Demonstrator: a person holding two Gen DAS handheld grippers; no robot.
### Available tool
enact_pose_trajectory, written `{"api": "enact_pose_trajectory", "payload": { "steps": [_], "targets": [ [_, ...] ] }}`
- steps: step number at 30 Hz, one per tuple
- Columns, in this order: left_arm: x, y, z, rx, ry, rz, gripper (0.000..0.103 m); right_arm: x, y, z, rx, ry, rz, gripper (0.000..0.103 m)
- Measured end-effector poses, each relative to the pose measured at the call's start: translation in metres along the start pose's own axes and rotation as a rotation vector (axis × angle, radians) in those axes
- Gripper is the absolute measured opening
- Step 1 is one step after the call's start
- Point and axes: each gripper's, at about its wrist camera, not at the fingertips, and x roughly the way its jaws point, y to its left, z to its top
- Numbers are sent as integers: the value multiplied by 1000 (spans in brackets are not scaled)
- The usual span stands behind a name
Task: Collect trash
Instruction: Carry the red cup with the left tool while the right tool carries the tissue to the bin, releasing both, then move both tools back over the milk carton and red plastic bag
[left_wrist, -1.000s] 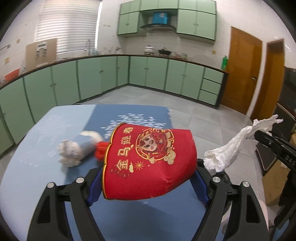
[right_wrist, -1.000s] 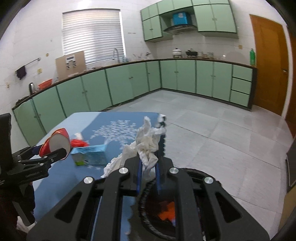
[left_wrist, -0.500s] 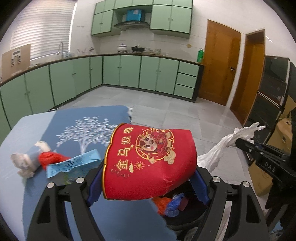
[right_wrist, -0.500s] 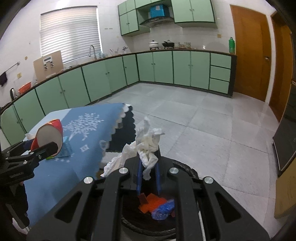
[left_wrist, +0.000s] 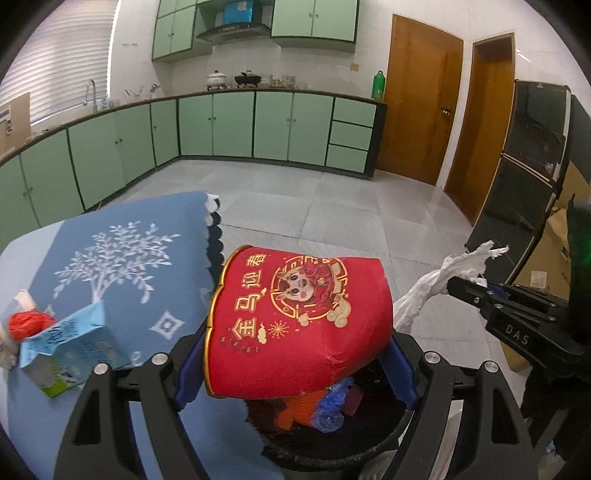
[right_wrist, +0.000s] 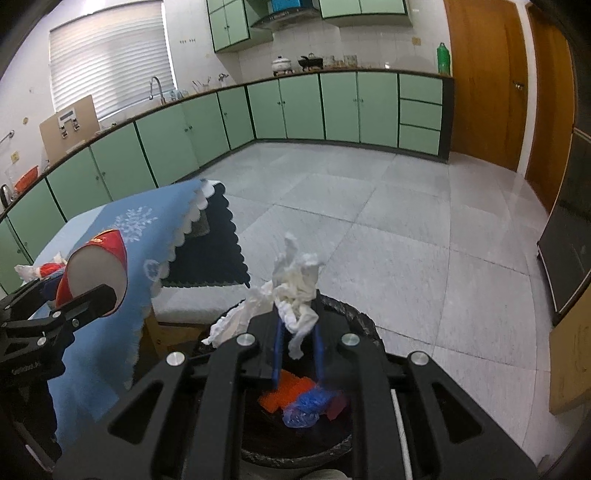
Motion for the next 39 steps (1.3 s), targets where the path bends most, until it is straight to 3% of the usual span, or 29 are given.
{"api": "enact_pose_trajectory", "payload": {
  "steps": [5, 9, 15, 18, 20, 21, 32, 39],
  "targets": [
    [23, -5, 0, 4, 33, -10, 79, 17, -11, -2, 13, 29, 3, 15],
    [40, -5, 1, -9, 69, -32, 80, 27, -15, -3, 17, 52, 8, 33],
    [45, -4, 3, -14, 76, -35, 80, 31, -24, -7, 36, 64, 7, 39],
    [41, 1, 5, -34, 63, -44, 81, 30, -25, -8, 46, 60, -2, 55],
    [38, 4, 5, -56, 57, -58, 84, 26, -23, -8, 49, 48, -16, 71],
    [36, 5, 6, -64, 52, -62, 84, 25, -22, -8, 50, 42, -18, 73],
    [1, 21, 17, -68, -14, -26, 84, 4, -5, 4, 37, -3, -4, 74],
    [-43, 55, 9, -74, -64, 66, 84, -18, 31, 11, 16, -51, 43, 76]
  ]
}}
